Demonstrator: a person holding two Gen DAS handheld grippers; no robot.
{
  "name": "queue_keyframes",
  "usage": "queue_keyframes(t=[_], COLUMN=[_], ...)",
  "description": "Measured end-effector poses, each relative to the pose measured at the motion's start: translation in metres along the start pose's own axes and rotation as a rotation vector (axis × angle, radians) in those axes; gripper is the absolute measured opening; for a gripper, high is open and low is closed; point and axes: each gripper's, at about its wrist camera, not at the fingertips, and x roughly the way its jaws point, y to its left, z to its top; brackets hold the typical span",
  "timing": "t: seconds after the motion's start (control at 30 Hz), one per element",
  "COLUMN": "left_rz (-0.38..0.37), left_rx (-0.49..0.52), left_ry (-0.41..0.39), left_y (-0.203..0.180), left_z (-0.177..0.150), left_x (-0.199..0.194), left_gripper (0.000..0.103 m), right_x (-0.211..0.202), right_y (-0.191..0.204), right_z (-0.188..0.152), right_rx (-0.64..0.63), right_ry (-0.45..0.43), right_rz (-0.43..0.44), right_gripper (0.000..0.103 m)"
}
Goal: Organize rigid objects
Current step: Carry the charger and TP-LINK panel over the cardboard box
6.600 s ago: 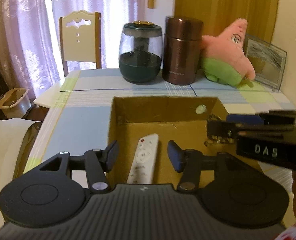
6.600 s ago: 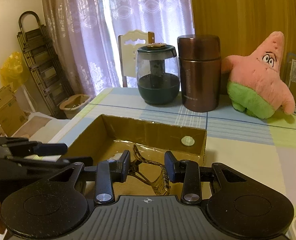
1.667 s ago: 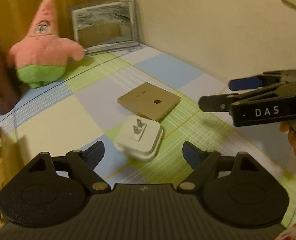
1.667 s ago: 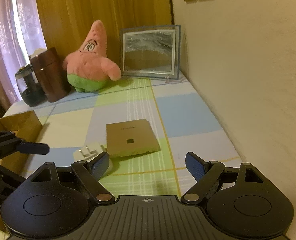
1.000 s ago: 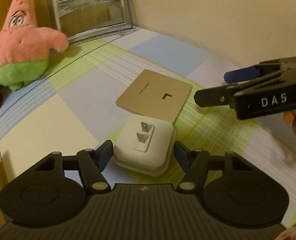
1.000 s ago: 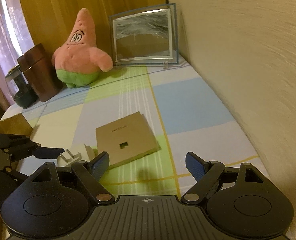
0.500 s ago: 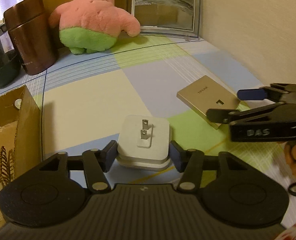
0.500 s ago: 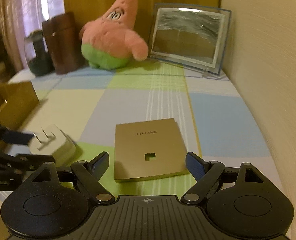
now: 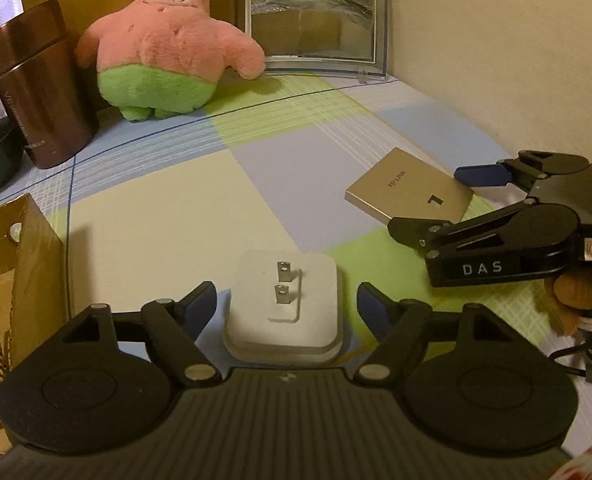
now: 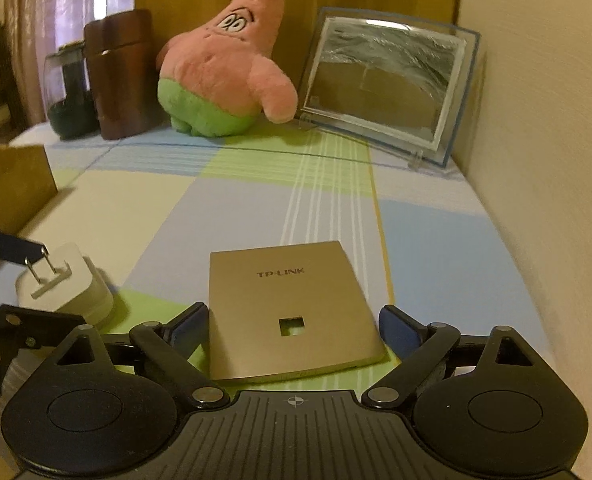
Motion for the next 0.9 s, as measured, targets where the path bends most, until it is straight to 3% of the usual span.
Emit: queue_keyframes(t=[0.1,0.3,0.5,0.63,0.73,0.9], left_rz=[0.002,0.018,0.046,0.046,0.044,0.043], left_rx=[-0.002,-0.026,-0.04,-0.062,-0.06,-0.064], left_ry=[0.009,0.001,0.003,0.003,-0.001,-0.002], left_y=[-0.001,-0.004,-0.014,-0.02,-0.025,-0.028], left_z=[-0.002,-0.009,-0.021,-0.032,-0.04,-0.045], left_x=[0.002,-0.003,-0.016,-0.027,-0.035,-0.04], left_gripper=[0.06,0.06,0.06,0.06,0.06,0.06], right_x=[-0.003,-0.011,-0.031,-0.055,-0.068,-0.07], right_y=[0.001,0.01,0.009,0.016,0.021,0.015], right_z=[0.0,-0.001,-0.005,-0.016,-0.026,-0.021], right_rx=[-0.006,0.005,0.131,0.162,0.133,0.127], right_ry=[0.002,0.037,0.105,0.139,0.133,0.041], right_rz=[0.017,0.016,0.001,0.048,0.05,0.049], right_gripper=[0.086,0.085,0.085,0.085,0.086,0.088])
